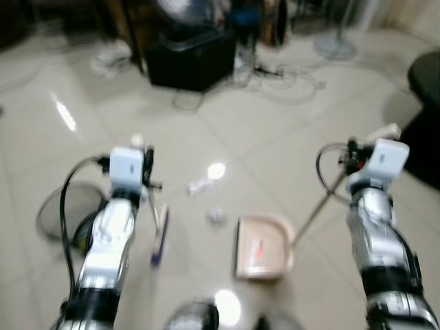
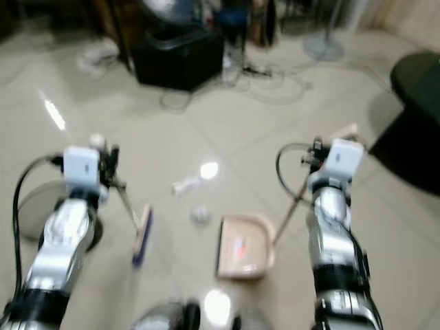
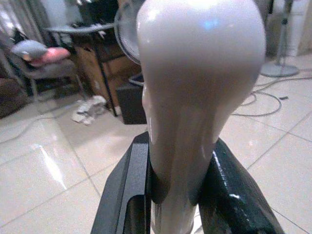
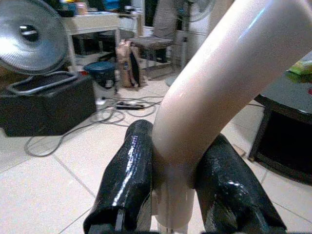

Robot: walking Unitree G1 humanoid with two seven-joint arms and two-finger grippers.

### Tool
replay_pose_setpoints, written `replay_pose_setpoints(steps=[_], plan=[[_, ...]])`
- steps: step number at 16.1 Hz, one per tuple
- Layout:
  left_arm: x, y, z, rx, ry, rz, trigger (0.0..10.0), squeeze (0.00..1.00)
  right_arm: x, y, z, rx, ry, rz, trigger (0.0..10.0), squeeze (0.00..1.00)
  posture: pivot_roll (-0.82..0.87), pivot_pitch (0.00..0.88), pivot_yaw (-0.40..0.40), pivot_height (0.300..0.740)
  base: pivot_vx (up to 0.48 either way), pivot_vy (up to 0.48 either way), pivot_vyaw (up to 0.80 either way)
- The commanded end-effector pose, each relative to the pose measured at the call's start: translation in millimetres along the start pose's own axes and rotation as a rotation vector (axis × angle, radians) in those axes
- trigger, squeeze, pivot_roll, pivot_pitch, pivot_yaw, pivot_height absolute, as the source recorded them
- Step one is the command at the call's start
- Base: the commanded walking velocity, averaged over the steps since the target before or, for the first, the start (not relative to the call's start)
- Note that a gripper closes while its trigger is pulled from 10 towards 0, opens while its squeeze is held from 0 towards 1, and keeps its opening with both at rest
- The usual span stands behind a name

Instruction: Sweep floor

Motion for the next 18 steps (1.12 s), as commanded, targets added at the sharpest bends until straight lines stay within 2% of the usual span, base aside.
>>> replay_pose_setpoints(steps=[1,5,10,13,18], plan=[[9.6,1.1,1.4,0.000,0.026,-0.047,10.0,0.00,6.8,2.0,-1.3,-0.006,0.014,-0.018,10.0,0.00,-0.01,0.146,0.004,0.740,0.371,0.000,0.00],[10.2,0.4,2.0,-0.003,0.032,-0.054,10.0,0.00,6.1,2.8,-2.6,-0.007,0.017,-0.014,10.0,0.00,-0.01,0.143,0.003,0.740,0.378,0.000,-0.37],[9.9,0.2,2.2,-0.010,0.044,-0.056,10.0,0.00,4.6,2.0,-2.7,-0.010,0.018,-0.015,10.0,0.00,-0.01,0.134,0.007,0.740,0.377,0.000,0.00],[9.2,0.6,5.7,0.012,0.048,-0.058,10.0,0.00,9.8,2.3,-2.2,-0.002,0.010,-0.051,10.0,0.00,-0.01,0.127,0.008,0.740,0.381,0.000,0.00],[10.2,0.7,8.3,0.021,0.049,-0.063,10.0,0.00,14.2,5.4,-0.2,0.016,-0.027,-0.067,10.0,0.00,0.00,0.134,0.005,0.740,0.395,0.000,0.00]])
Point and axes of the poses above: a point about 5 cm out from each wrist's last joint towards the gripper, its own y axis pointing out of the wrist towards the gripper, its own x axis along the axis of the wrist's last joint, z = x × y, the point moved 3 cm from there along y, pointing out of the wrist towards the gripper, and after that the axes turned 6 degrees about -y, right-handed, at the moved point
